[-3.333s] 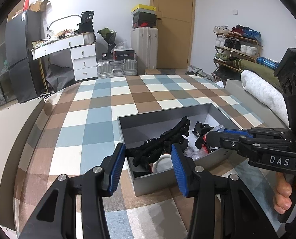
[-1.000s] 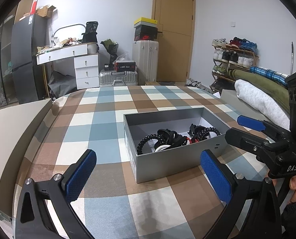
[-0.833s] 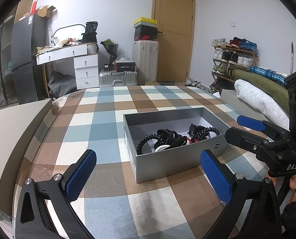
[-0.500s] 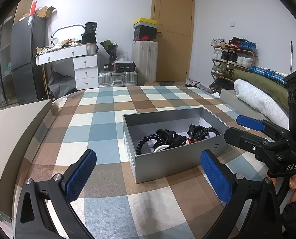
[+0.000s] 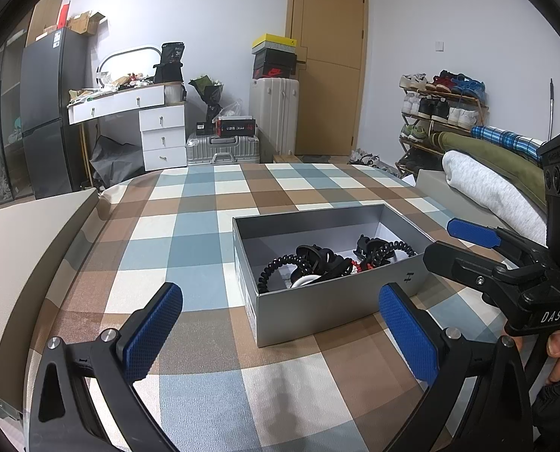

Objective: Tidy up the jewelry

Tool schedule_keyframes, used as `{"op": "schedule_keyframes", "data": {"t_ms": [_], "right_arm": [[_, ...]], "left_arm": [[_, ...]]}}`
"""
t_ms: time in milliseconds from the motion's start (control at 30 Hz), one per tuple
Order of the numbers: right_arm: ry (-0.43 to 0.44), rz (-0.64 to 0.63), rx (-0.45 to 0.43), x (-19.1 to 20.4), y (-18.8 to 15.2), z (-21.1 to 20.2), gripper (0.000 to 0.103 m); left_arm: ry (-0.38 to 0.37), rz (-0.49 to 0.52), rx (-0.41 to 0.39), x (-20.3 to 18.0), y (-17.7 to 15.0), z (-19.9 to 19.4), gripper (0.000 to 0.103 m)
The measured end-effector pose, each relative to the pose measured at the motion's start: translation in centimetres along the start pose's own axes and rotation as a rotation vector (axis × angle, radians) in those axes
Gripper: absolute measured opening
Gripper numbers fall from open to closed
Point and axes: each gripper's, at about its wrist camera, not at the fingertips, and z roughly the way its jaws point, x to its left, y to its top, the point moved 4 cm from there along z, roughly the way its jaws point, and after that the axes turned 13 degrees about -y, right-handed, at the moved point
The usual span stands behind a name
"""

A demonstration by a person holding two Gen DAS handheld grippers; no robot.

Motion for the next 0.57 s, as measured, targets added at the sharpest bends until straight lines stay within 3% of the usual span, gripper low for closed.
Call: {"op": "schedule_keyframes", "data": {"t_ms": [567], "right_arm": [[0.0,0.0,0.001,-0.01,-0.01,-0.02,0.103]], "left_arm": [[-0.001,0.004,-0.005,-0.2,0.24,-0.17,0.102]]}}
